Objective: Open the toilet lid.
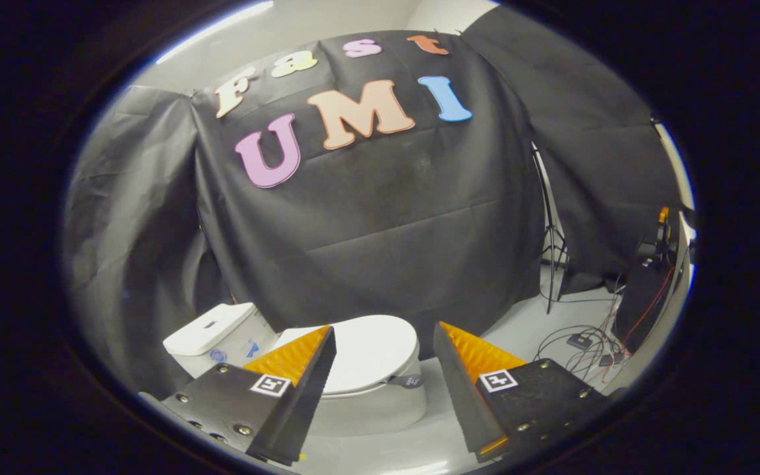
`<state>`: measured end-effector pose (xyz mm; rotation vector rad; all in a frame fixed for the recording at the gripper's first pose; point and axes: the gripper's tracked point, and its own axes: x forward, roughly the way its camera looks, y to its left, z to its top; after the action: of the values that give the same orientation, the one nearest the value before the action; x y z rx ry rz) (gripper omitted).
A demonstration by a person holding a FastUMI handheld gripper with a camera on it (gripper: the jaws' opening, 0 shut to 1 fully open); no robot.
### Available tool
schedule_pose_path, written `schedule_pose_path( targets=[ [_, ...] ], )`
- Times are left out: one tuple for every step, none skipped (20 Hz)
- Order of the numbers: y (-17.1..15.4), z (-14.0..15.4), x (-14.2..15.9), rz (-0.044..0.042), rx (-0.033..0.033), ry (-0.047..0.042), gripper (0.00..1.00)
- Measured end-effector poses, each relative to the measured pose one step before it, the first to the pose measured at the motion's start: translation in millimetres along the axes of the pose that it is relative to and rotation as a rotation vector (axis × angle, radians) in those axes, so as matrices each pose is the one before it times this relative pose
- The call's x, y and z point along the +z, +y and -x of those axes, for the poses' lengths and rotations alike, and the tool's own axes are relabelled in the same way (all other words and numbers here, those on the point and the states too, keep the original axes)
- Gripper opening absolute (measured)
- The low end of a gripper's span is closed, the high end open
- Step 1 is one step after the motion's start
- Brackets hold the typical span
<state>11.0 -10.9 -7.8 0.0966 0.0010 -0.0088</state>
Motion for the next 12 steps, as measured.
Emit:
schedule_pose_path(
  targets=[
    [-3.84, -1.21, -2.37, -0.03318, -0.00353, -0.00358, 0.88],
    [-2.98, -3.21, -3.15, -0.03383, -0.00143, -0.0029, 0.88],
    [-4.2, -4.53, -3.76, -0.03785, -0.00326, -0.00335, 0.88],
    [-4.71, -7.06, -5.07, -0.04692, -0.00434, -0.00725, 0.88],
    [-9.12, -5.69, -4.68, -0.05281, -0.01913, 0.00315, 0.87],
    [-8.11, -10.27, -13.8, -0.04986, -0.01544, 0.0123, 0.83],
    [-6.29, -8.17, -13.77, -0.04808, -0.01239, 0.01853, 0.78],
    [-4.99, -8.96, -13.08, -0.04797, -0.00585, 0.01883, 0.78],
    [-4.57, -8.35, -14.61, -0.04649, -0.00678, 0.01712, 0.78],
    [-6.26, -8.89, -13.71, -0.04513, -0.00959, 0.01644, 0.78],
    [-9.62, -10.17, -14.82, -0.05044, -0.0144, 0.0138, 0.78],
    [-7.98, -7.78, -11.97, -0.04108, -0.0144, 0.00834, 0.78]
  ],
)
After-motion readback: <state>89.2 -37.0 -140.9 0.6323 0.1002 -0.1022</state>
